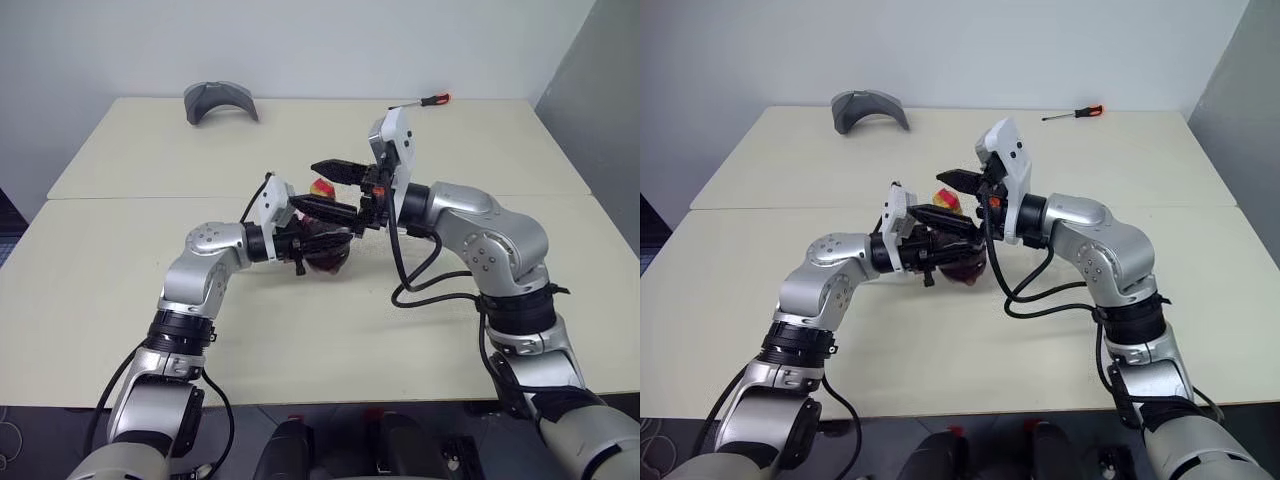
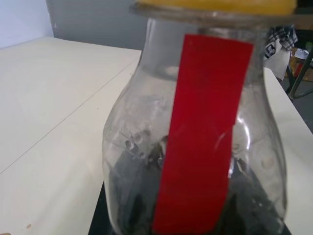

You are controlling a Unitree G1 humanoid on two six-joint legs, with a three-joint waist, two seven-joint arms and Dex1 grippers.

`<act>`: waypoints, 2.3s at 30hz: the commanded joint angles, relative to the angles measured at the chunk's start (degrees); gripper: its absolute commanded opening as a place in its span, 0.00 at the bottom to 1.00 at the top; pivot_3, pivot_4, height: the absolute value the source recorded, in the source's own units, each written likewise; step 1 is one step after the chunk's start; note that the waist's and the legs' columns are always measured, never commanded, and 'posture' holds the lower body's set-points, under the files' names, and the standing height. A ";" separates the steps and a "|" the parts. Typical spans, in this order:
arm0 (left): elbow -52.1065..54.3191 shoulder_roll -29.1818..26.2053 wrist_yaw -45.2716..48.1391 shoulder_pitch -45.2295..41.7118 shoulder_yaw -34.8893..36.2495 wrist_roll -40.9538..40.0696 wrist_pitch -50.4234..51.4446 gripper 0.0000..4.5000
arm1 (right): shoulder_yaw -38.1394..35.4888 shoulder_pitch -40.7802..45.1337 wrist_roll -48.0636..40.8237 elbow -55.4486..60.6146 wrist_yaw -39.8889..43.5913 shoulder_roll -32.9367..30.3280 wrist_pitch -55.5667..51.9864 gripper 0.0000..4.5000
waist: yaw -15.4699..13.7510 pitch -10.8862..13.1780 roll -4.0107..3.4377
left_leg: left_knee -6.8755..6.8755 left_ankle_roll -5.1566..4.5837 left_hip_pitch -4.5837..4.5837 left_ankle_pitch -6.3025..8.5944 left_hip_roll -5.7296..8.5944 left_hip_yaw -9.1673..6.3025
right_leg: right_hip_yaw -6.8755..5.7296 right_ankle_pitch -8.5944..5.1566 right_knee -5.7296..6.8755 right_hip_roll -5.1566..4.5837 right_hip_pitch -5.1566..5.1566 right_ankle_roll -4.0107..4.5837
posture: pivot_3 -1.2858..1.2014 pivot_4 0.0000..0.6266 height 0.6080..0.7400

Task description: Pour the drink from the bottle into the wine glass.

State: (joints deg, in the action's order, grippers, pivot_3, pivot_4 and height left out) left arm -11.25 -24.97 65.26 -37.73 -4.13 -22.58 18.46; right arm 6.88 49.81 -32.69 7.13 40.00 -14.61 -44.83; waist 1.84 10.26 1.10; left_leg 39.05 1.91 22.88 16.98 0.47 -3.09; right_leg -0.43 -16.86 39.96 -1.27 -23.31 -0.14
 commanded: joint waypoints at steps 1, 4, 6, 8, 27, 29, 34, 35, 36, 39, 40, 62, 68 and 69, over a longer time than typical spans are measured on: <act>3.15 -0.34 -0.25 -0.19 1.63 -1.38 -0.46 0.23 | -1.29 1.51 -0.70 1.07 0.46 0.55 1.33 0.56 | 0.00 0.00 0.00 | 0.00 0.00 0.00 0.00 0.00 0.00 | 0.00 0.00 0.00 0.00 0.00 0.00 | 0.52 0.24 1.00; 3.09 -0.22 -0.29 -0.34 1.59 -1.42 -0.45 0.23 | -1.36 1.28 -0.82 1.25 0.44 0.58 1.37 0.34 | 0.00 0.00 0.00 | 0.00 0.00 0.00 0.00 0.00 0.00 | 0.00 0.00 0.00 0.00 0.00 0.00 | 0.52 0.24 1.00; 2.93 -0.16 -0.23 -0.47 1.53 -1.40 -0.53 0.23 | -1.32 1.19 -0.90 1.50 0.74 0.43 1.41 0.27 | -0.01 0.00 0.00 | 0.00 0.00 0.00 0.00 0.00 0.00 | 0.00 0.00 0.00 0.00 0.00 0.00 | 0.52 0.24 1.00; 2.89 -0.15 -0.18 -0.50 1.50 -1.40 -0.57 0.23 | -1.32 1.19 -0.99 1.66 0.86 0.39 1.42 0.27 | -0.01 0.00 0.00 | 0.00 0.00 0.00 0.00 0.00 0.00 | 0.00 0.00 0.00 0.00 0.00 0.00 | 0.52 0.24 1.00; 15.02 -5.27 6.40 9.86 -0.75 -6.23 2.83 0.23 | -1.87 11.17 -2.58 -5.43 24.41 -8.61 6.48 0.27 | 0.01 0.00 -0.03 | -0.01 0.00 0.00 0.00 -0.01 0.02 | 0.02 0.00 -0.02 -0.01 -0.01 0.00 | 0.52 0.24 1.00; 15.57 -5.43 6.65 10.21 -0.99 -6.61 3.43 0.23 | -1.25 11.20 -2.09 -6.03 25.75 -9.90 7.40 0.27 | -0.19 0.00 -0.02 | -0.01 0.00 0.00 0.00 0.00 0.00 | -0.01 0.00 -0.03 -0.01 0.00 0.00 | 0.52 0.24 1.00; 16.75 -5.33 7.36 10.22 -1.17 -7.54 4.90 0.23 | -0.99 12.25 -1.62 -7.63 28.08 -11.12 8.17 0.27 | -0.15 0.00 -0.02 | 0.00 -0.02 -0.01 0.01 -0.01 -0.03 | -0.03 0.00 -0.01 0.00 0.02 0.00 | 0.52 0.24 1.00; 16.97 -5.45 7.43 10.29 -1.19 -7.67 5.13 0.23 | -0.98 12.51 -1.25 -8.08 28.38 -11.34 8.51 0.27 | -0.14 0.00 -0.02 | 0.00 -0.02 -0.01 0.01 -0.01 -0.02 | -0.02 0.00 -0.01 0.00 0.02 0.00 | 0.52 0.24 1.00; 17.15 -5.58 7.43 10.43 -1.19 -7.70 5.17 0.23 | -1.07 12.69 -0.78 -8.54 28.57 -11.62 8.96 0.27 | -0.13 0.00 -0.02 | 0.00 -0.01 -0.01 0.01 -0.01 0.00 | 0.00 0.00 -0.02 -0.01 0.02 0.00 | 0.52 0.24 1.00; 17.72 -5.83 7.07 11.02 -0.71 -7.96 5.25 0.23 | -2.64 11.47 0.11 -8.75 27.47 -13.92 8.63 0.27 | -0.14 0.00 -0.02 | 0.00 -0.01 0.00 0.01 -0.01 0.00 | -0.01 0.00 -0.03 -0.01 0.02 0.00 | 0.52 0.24 1.00; 18.08 -6.04 6.91 11.38 -0.34 -8.15 5.33 0.23 | -4.11 9.45 -0.52 -7.13 26.71 -15.90 6.93 0.27 | -0.19 0.00 -0.02 | 0.00 -0.01 0.00 0.01 -0.01 -0.01 | -0.01 0.00 -0.03 -0.01 0.02 0.00 | 0.52 0.24 1.00; 10.50 -0.39 6.00 6.09 -2.67 -5.35 0.54 0.23 | -18.91 -61.64 15.17 33.68 -30.38 0.51 4.36 0.27 | -1.39 -0.07 -0.08 | -0.04 -0.01 -0.07 0.00 0.01 0.15 | 0.17 -0.01 0.01 0.04 0.09 -0.01 | 0.52 0.24 1.00; 10.23 0.83 6.62 4.77 -3.47 -5.42 0.54 0.23 | -17.17 -59.57 22.42 20.37 -33.49 3.97 19.20 0.27 | -0.63 -0.08 -0.09 | -0.07 -0.01 -0.22 0.00 -0.03 0.26 | 0.32 -0.02 0.02 0.17 0.11 -0.02 | 0.52 0.24 1.00; 10.26 0.70 6.77 4.79 -3.49 -5.49 0.60 0.23 | -17.37 -58.92 22.32 19.42 -32.93 3.56 19.71 0.35 | -0.44 -0.08 -0.09 | -0.07 -0.01 -0.22 0.00 -0.03 0.27 | 0.33 -0.02 0.01 0.18 0.11 -0.02 | 0.52 0.24 1.00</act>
State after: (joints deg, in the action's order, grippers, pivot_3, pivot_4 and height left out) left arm -2.40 -24.23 71.28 -31.92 -8.10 -27.58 20.08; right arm -9.73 -9.78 -10.83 26.98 7.16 -10.66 -27.85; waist 1.40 10.18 1.00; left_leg 38.98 1.90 22.66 16.98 0.45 -2.80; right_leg -0.08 -16.89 39.97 -1.09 -23.20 -0.16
